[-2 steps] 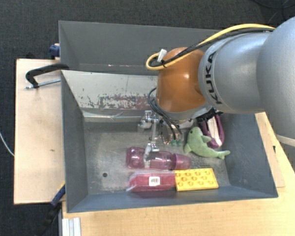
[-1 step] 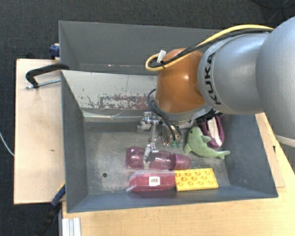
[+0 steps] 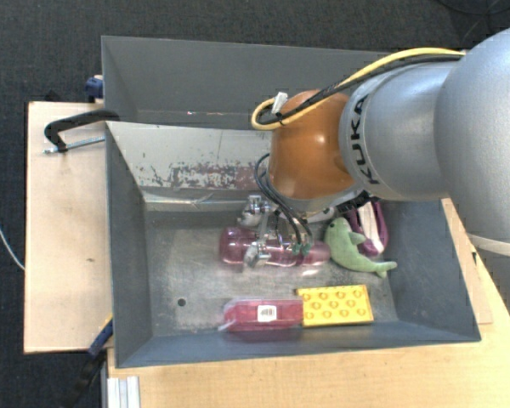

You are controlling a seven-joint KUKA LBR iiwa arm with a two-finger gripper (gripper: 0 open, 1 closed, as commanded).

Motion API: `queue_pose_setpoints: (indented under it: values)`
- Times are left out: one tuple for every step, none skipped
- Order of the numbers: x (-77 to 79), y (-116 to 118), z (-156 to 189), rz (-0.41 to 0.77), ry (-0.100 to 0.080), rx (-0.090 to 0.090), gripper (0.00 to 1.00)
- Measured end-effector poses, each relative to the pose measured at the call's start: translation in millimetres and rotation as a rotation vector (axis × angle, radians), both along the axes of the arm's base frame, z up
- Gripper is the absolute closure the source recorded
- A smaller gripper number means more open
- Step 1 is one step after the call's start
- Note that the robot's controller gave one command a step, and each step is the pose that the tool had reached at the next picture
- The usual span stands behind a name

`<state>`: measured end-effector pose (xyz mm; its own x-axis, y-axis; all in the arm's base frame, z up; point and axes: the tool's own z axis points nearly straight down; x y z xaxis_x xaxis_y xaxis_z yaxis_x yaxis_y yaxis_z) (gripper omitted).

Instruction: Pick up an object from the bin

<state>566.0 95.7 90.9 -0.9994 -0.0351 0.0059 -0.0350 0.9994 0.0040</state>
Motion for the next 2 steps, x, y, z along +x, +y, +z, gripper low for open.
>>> queue_pose_setpoints:
  values:
    - [-18.9,-13,2,0.048,-0.014,0.001,1.0]
    - [15.2,-1,116,0.051,-0.01,-0.002,1.0]
